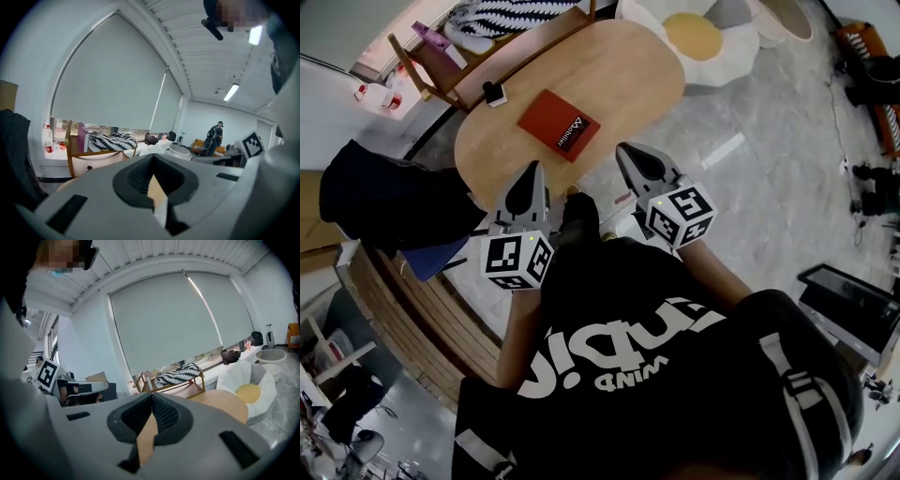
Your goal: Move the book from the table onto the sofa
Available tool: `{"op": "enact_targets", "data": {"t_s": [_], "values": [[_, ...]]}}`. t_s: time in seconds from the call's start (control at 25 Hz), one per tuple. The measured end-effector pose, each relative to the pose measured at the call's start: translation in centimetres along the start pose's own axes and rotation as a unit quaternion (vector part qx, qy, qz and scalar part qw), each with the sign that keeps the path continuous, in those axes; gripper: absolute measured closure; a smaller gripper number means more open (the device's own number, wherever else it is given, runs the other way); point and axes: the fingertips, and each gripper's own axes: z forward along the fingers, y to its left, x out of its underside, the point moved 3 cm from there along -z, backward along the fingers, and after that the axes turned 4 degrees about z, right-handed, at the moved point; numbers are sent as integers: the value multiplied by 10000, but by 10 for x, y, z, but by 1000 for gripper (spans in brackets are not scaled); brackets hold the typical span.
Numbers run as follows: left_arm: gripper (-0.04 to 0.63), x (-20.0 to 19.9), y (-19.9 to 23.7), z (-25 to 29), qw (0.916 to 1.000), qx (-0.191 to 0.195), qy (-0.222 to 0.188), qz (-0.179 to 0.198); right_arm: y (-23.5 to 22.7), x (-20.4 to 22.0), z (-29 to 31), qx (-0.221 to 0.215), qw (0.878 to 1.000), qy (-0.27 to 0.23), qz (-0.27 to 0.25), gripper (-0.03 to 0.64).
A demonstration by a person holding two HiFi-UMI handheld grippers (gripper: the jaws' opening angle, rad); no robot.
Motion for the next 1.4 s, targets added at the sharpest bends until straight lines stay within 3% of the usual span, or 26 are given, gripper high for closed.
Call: {"op": "enact_targets", "data": {"t_s": [0.64, 1.4], "values": [[586, -45, 71, 82, 9987, 489, 156, 56, -24, -58, 83, 536, 9985, -86, 84, 615], [586, -51, 105, 116, 9997, -41, 205, -120, -47, -85, 142, 146, 9999, -49, 16, 615]]}}
